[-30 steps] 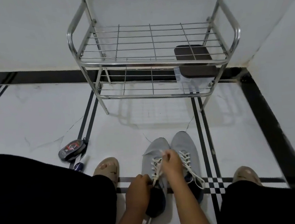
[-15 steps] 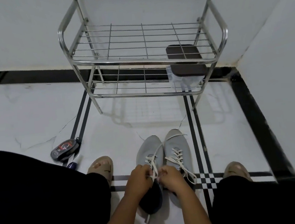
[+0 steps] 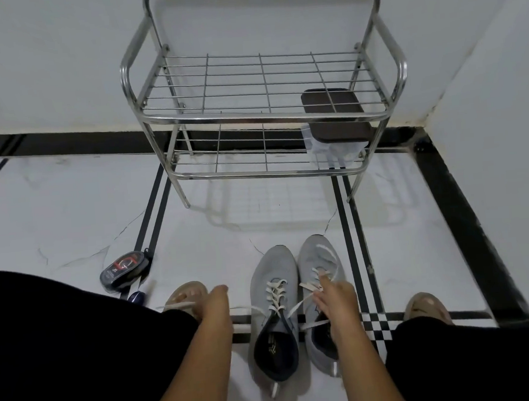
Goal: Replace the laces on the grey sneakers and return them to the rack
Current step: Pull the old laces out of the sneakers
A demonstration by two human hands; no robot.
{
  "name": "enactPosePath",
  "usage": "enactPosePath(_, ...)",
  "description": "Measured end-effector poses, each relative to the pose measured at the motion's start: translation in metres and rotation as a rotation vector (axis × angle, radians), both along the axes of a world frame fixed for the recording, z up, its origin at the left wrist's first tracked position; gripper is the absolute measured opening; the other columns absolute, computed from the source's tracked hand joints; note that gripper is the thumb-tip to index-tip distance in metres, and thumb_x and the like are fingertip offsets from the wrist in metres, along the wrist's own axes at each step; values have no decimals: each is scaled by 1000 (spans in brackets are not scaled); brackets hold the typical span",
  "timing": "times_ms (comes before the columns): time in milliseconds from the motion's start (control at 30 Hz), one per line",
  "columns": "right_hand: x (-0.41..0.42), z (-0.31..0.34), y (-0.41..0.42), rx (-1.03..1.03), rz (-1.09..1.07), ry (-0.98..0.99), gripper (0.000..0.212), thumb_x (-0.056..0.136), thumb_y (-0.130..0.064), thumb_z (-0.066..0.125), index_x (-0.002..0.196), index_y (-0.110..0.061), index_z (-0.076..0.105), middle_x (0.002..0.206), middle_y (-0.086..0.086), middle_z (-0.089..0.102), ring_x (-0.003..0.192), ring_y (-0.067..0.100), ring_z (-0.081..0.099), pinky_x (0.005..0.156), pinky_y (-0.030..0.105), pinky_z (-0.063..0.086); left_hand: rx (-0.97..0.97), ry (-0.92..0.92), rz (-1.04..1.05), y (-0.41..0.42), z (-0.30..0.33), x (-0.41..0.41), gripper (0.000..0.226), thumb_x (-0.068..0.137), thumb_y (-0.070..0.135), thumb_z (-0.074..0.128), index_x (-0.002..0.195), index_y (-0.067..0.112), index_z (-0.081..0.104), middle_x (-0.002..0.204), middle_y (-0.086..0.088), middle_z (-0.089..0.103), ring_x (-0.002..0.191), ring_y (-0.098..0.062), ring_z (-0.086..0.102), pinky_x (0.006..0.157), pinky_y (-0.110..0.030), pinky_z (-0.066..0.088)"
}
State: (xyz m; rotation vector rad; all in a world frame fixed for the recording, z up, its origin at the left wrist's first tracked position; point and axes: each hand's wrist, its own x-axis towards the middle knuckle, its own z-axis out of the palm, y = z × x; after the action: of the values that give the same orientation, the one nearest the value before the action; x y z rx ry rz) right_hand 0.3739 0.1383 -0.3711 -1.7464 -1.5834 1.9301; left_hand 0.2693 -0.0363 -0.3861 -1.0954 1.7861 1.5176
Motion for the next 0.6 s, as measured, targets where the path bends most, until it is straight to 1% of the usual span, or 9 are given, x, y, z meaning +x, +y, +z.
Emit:
enactPosePath(67,4,2,-8,335,322,-250,17,89,-25,62,88,-9,62,85,11,68,74,23,66,71,37,57,-122,-13,-265,11,-4,18,61,85,23,67,133,-2,41,126,-23,57,110,-38,61,92,-46,52)
enactPosePath(167,13,-4,-29,280,775,-309,24,82,-27,66,64,-16,57,70,6,61,66,20,58,66,30,48,-404,117,-958,21,-3,45,52,77,39,70,112,3,59,108,-17,66,100,-32,65,83,-38,56)
enactPosePath(233,20,-15,-44,319,945,-323,28,81,-30,70,63,-20,51,73,4,58,70,18,55,65,27,42,-521,240,-1184,20,-4,56,34,79,39,68,99,11,66,102,-9,69,99,-27,65,79,-33,51)
enactPosePath(300,25,-22,-52,481,921,-361,14,87,-29,65,79,-18,64,87,3,67,83,21,63,71,26,45,-612,325,-1205,17,-7,61,20,88,33,59,98,17,65,103,-4,67,99,-23,64,78,-30,49)
enactPosePath(367,28,-26,-55,487,744,-388,15,92,-24,57,91,-15,68,100,7,69,96,25,64,71,24,42,-675,338,-1140,11,-10,60,21,94,29,50,102,16,64,107,-5,66,100,-24,63,79,-30,49)
enactPosePath(433,29,-27,-53,401,644,-397,16,93,-22,55,79,-17,62,98,10,69,95,28,63,71,24,41,-669,287,-1076,3,-12,59,24,94,27,47,106,13,62,111,-8,65,103,-26,62,80,-31,50)
enactPosePath(500,29,-29,-48,344,673,-386,26,93,-21,56,67,-18,53,86,9,65,87,26,61,74,28,46,-638,282,-1060,-1,-12,63,23,91,25,47,109,14,57,112,-6,61,103,-26,62,81,-32,51)
enactPosePath(533,29,-29,-47,326,701,-374,30,92,-21,56,63,-19,50,79,7,61,82,24,59,75,29,47,-640,322,-1058,-1,-10,66,21,90,25,48,109,16,52,110,-5,59,102,-25,61,80,-33,51)
enactPosePath(600,28,-32,-47,310,761,-337,29,92,-20,57,63,-20,51,75,4,58,81,22,58,75,29,48,-745,568,-1163,5,-12,71,22,90,21,48,112,18,45,112,-2,50,102,-22,56,78,-34,49)
